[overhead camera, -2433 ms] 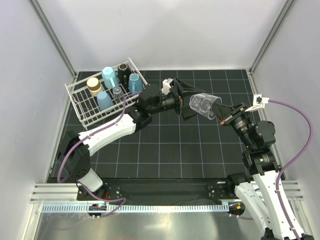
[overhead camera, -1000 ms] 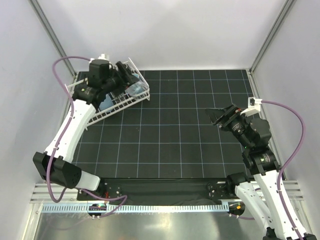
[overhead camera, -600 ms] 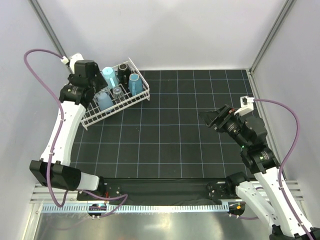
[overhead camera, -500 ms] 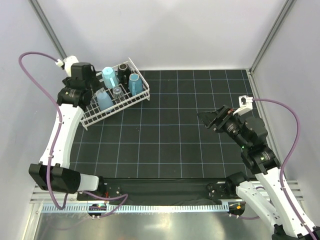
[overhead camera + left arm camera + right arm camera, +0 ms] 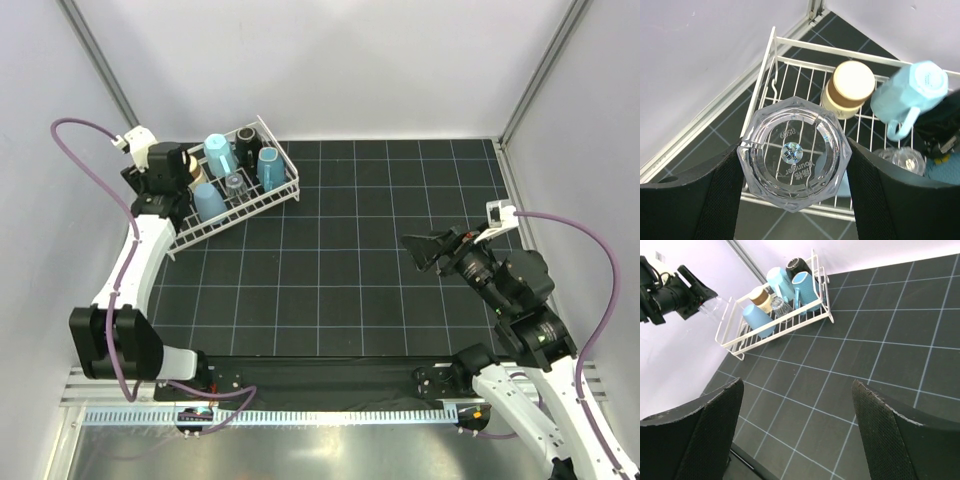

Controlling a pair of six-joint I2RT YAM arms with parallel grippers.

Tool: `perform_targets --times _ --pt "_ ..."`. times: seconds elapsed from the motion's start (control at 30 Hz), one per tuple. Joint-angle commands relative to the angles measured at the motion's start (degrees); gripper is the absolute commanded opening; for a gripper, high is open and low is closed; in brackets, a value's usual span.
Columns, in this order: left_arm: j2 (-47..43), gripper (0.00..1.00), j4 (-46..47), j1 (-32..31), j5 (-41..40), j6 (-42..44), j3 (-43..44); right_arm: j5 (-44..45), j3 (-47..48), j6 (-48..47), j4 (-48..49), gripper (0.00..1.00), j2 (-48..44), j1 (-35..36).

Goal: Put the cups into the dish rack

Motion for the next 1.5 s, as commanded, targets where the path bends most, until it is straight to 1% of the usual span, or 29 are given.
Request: perform_targets --times 0.0,0.03,0.07,0.13,0.2,0.4,0.6,0.67,0.8,0.93,0.97,1.03,1.37,1.47 --pt "2.5 0.0 8.7 1.9 -2.9 1.0 3.0 1.8 3.2 -3.2 -1.9 0.88 0.9 0.3" --pt "3.3 0.0 8.8 1.8 -2.3 0.7 3.0 1.8 4.0 -3.6 -2.4 0.88 1.2 0.4" --pt "4.0 0.0 9.0 3.9 -2.2 -0.1 3.0 2.0 4.4 -4.0 -3.3 0.88 1.5 0.4" --pt "5.4 0.0 9.7 4.3 -2.3 -1.1 2.1 2.8 5.6 -5.1 -4.8 0.88 2.2 0.4" --pt "6.5 0.0 12.3 4.4 -2.2 -1.7 0.6 3.2 6.7 -6.4 -5.5 0.88 2.8 0.3" --pt "10.0 0.0 14.8 4.5 -1.1 -3.1 -0.4 4.6 8.8 -9.6 -8.5 0.88 4.2 0.3" --pt "13.1 0.0 15.2 4.5 -0.4 -4.2 -1.5 7.3 9.3 -11.0 -9.6 0.89 4.0 0.3" --pt "14.0 0.0 15.3 4.5 1.0 -4.0 -1.7 7.5 9.7 -11.2 -9.9 0.89 4.4 0.3" --pt "15.3 0.0 15.1 4.5 1.3 -5.2 -2.5 7.5 10.5 -11.6 -9.7 0.89 5.1 0.2" --pt "16.4 0.0 13.4 4.5 -1.4 -6.2 -2.8 7.5 11.4 -12.4 -10.2 0.9 5.6 0.2" --pt "17.0 0.0 12.9 4.5 -1.7 -6.2 -2.8 9.4 11.5 -12.6 -10.2 0.9 5.6 0.2" --pt "17.6 0.0 12.5 4.4 -2.3 -6.1 -3.1 10.3 11.7 -12.7 -10.5 0.91 5.4 0.3" --pt "20.4 0.0 10.0 4.5 -2.6 -8.3 -2.6 11.3 11.6 -11.9 -11.7 0.93 4.9 0.2" --pt "20.6 0.04 9.6 4.5 -2.4 -9.5 -2.9 10.6 12.1 -11.5 -11.8 0.93 5.7 0.2"
